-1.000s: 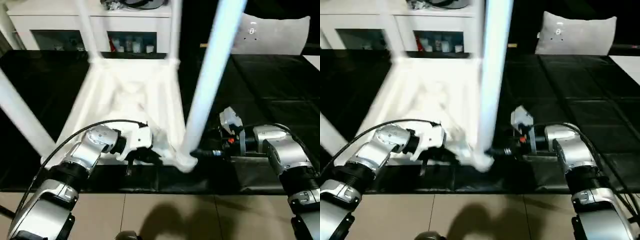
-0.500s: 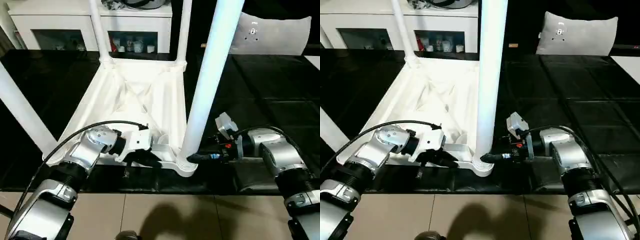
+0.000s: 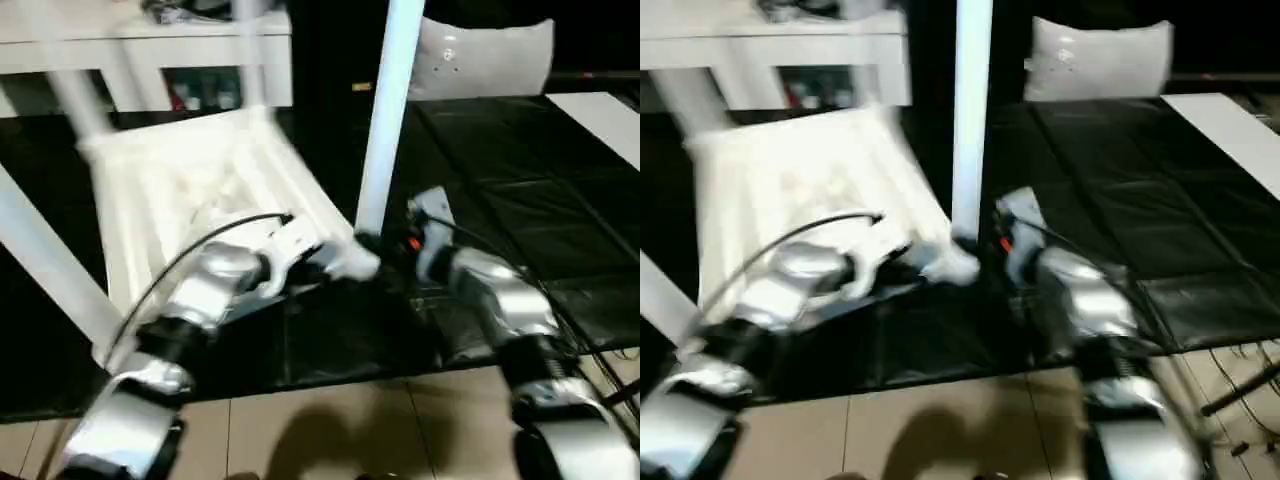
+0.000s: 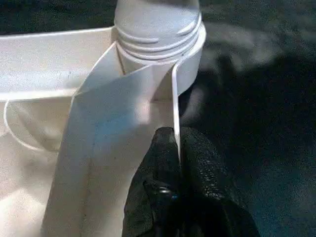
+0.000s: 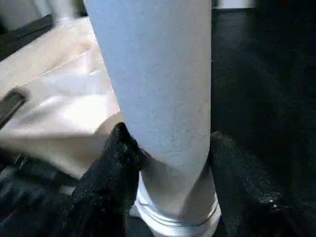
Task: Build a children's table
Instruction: Rotate leg to tighten
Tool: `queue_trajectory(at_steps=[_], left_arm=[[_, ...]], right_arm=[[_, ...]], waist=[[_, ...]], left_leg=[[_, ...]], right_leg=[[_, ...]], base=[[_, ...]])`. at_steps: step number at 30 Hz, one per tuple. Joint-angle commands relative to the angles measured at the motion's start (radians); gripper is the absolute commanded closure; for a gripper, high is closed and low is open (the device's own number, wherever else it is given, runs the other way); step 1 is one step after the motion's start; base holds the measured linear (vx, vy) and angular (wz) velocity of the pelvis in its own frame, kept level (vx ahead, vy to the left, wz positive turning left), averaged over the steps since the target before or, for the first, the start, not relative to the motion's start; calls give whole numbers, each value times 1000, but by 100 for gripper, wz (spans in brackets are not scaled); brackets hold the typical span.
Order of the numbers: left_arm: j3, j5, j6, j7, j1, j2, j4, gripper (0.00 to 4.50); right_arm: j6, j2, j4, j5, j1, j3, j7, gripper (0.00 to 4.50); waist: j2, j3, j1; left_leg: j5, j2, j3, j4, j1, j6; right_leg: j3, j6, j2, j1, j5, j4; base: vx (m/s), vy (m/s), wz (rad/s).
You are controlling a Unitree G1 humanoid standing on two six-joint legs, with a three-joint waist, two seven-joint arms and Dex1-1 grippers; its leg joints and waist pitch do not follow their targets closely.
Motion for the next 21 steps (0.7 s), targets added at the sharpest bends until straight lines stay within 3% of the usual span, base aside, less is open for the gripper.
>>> queue_trajectory(at_steps=[1, 5, 9, 16, 18, 21], left_arm=[[-34, -38, -27, -8, -40, -91, -39, 450], [-40, -19, -50, -3, -43, -91, -38, 450], [-46, -4, -72, -21, -31, -51, -39, 450], [-59, 4, -120, -104, -24, 31, -24, 450], [-67, 4, -140, -133, -26, 51, -14, 450], [-85, -7, -201, -233, -33, 91, 4, 450]], right_arm=[[-6, 59, 36, 24, -30, -3, -70, 225], [-41, 36, -11, 19, 1, 12, 6, 169], [-63, -17, -43, 24, 34, 3, 61, 142], [-92, -137, -56, 40, 51, 2, 225, 82], [-86, -166, -54, 42, 49, 6, 269, 61], [-60, -232, -56, 55, 45, 32, 400, 44]], waist=[[-9, -79, 13], [-5, -83, 23], [-6, -83, 37], [-6, -77, 56], [-4, -76, 61], [-8, -77, 65]], left_leg=[[43, 62, -40, -57, -8, 103], [83, 72, -42, -53, -3, 144], [76, 78, -41, -52, 2, 153], [21, 77, -39, -56, 2, 126], [13, 77, -39, -56, 5, 119], [10, 75, -39, -54, 2, 120]], right_leg=[[85, -37, -122, 76, -193, -74], [88, -76, -125, 72, -93, -56], [91, -85, -129, 71, -77, -53], [89, -45, -126, 73, -183, -68], [88, -39, -125, 70, -195, -69], [87, -35, -124, 73, -191, -67]], base=[[0, 0, 0], [0, 0, 0], [0, 0, 0], [0, 0, 0], [0, 0, 0], [0, 0, 0]])
